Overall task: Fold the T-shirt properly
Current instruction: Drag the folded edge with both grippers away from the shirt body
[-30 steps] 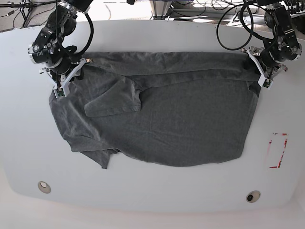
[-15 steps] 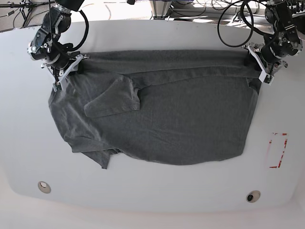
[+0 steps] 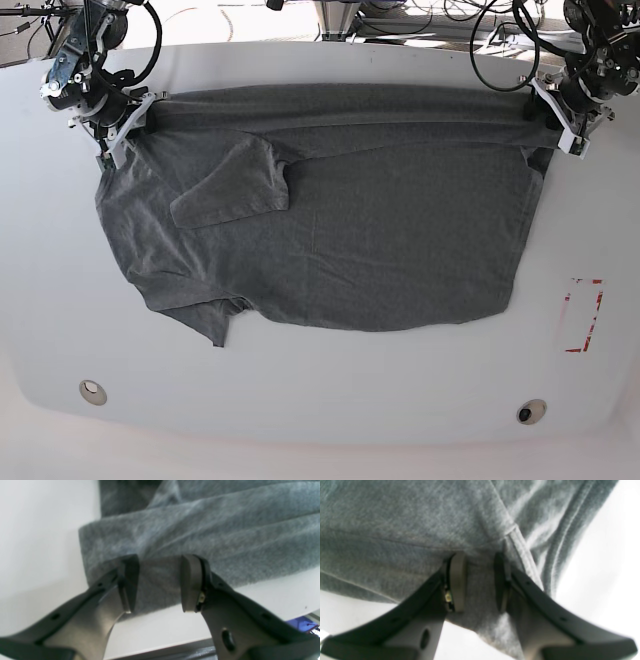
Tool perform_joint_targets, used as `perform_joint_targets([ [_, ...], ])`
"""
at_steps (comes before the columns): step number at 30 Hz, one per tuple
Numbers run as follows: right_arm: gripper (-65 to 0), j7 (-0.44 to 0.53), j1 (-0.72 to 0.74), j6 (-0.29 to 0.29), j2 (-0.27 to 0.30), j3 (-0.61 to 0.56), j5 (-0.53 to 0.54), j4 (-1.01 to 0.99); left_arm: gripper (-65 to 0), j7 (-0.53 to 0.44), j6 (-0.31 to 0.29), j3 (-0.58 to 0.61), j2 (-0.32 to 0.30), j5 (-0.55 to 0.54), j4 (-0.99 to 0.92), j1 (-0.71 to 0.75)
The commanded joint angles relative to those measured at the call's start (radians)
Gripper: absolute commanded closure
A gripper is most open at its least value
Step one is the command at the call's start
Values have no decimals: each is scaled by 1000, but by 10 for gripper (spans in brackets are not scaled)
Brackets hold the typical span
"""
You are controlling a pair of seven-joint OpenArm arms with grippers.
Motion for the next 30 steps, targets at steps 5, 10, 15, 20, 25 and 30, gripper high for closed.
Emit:
perform_joint_targets([
  [5, -178, -54, -35, -3, 13, 4, -59, 7, -244, 72, 14, -7, -8, 71, 79, 79],
  [10, -178, -74, -57, -3, 8, 4, -62, 56, -244, 72, 14, -7, -4, 71, 116, 113],
  [15, -178, -106, -80, -3, 2, 4, -56, 117, -246, 72, 14, -8, -4, 71, 116, 119],
  [20, -181, -106, -93, -3, 4, 3, -54, 127, -246, 74, 14, -12, -4, 71, 119, 127],
  [25, -184, -106, -92, -3, 4, 3, -54, 130, -249, 95, 14, -51, -4, 70, 128, 127],
  [30, -187, -107, -74, -3, 5, 3, -54, 174, -250, 138, 14, -68, -4, 68, 168, 102],
])
